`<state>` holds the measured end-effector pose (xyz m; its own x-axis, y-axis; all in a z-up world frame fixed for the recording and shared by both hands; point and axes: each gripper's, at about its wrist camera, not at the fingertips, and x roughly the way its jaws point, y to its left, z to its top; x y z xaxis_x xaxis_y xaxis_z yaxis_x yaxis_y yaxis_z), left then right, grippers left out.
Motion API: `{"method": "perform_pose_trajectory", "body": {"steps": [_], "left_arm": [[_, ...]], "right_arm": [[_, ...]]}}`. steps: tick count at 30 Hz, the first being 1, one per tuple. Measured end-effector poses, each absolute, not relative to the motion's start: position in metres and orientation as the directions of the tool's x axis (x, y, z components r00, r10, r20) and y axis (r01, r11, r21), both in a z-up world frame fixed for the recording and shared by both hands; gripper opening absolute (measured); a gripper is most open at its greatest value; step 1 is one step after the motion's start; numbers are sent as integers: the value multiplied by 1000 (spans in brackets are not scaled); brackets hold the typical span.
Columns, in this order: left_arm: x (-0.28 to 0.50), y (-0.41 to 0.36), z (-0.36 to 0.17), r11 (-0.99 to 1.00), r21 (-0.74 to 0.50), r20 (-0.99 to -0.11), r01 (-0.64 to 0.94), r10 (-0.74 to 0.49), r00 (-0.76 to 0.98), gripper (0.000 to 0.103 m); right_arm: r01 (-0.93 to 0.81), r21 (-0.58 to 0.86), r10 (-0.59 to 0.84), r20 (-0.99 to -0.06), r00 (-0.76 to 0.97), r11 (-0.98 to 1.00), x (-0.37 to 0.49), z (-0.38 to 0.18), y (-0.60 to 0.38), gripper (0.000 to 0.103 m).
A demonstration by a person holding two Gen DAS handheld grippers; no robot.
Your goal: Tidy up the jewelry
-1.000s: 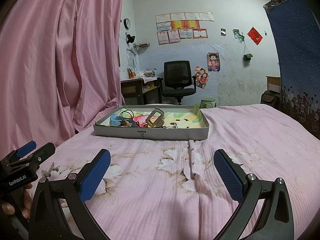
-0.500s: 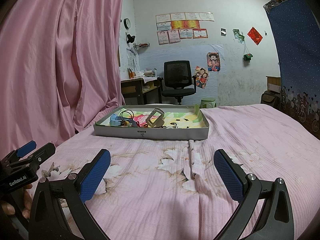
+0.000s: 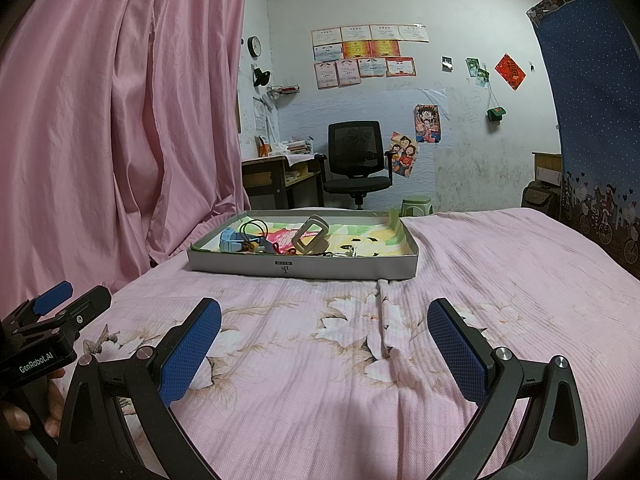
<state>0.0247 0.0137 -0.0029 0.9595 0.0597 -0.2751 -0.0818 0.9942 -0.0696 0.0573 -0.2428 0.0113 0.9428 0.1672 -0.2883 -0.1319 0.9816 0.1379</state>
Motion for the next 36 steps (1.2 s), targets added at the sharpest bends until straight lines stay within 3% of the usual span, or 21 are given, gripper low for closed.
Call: {"method": "perform_pose_trajectory", "body": {"steps": [36], "left_arm": [[25, 16, -6, 994, -69, -291, -84, 60, 955, 103]], "right_arm": [[-133, 138, 168, -290, 942, 982, 57, 12, -243, 102]]}}
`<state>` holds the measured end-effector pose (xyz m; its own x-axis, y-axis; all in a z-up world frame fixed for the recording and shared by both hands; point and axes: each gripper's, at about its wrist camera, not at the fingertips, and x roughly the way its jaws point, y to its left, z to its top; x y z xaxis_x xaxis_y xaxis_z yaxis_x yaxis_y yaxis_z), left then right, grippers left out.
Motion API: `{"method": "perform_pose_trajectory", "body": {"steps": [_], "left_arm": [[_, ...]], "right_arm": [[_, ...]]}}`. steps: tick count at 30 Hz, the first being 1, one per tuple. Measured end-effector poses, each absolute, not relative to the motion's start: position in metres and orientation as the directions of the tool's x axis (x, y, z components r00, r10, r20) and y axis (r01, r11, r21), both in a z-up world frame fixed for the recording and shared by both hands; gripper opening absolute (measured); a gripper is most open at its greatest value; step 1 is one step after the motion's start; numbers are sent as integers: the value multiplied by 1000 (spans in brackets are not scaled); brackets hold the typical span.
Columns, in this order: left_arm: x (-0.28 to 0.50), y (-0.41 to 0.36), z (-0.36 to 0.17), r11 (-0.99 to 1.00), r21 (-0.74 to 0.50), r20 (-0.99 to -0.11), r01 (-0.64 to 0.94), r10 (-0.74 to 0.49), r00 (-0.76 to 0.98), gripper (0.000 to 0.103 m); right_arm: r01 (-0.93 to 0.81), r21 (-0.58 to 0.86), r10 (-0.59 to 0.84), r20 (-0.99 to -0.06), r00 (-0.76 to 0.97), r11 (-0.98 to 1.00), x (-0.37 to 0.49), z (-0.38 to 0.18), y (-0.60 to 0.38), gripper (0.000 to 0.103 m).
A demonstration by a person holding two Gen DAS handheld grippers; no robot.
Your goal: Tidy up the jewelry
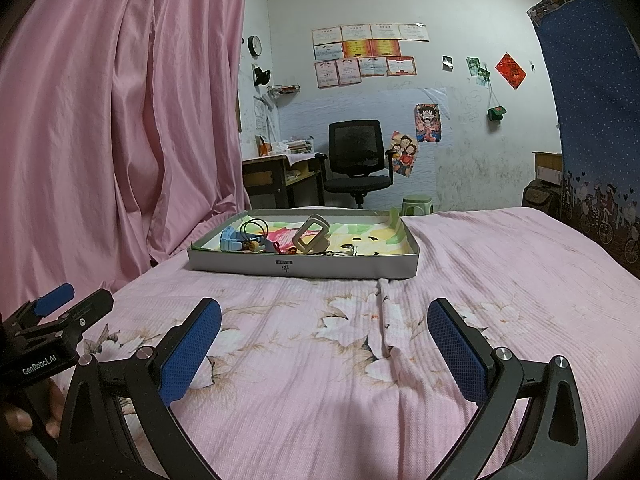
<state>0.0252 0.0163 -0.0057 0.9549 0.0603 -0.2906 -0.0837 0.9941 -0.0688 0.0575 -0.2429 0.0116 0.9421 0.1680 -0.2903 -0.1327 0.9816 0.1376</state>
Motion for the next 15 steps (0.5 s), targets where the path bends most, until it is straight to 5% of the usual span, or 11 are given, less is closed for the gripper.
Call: {"method": "perform_pose_trajectory", "body": {"steps": [15], "left_arm": [[31, 24, -7, 993, -47, -304, -109, 89, 949, 103]], "right_arm": [[-133, 138, 168, -291, 942, 982, 58, 12, -243, 102]]}}
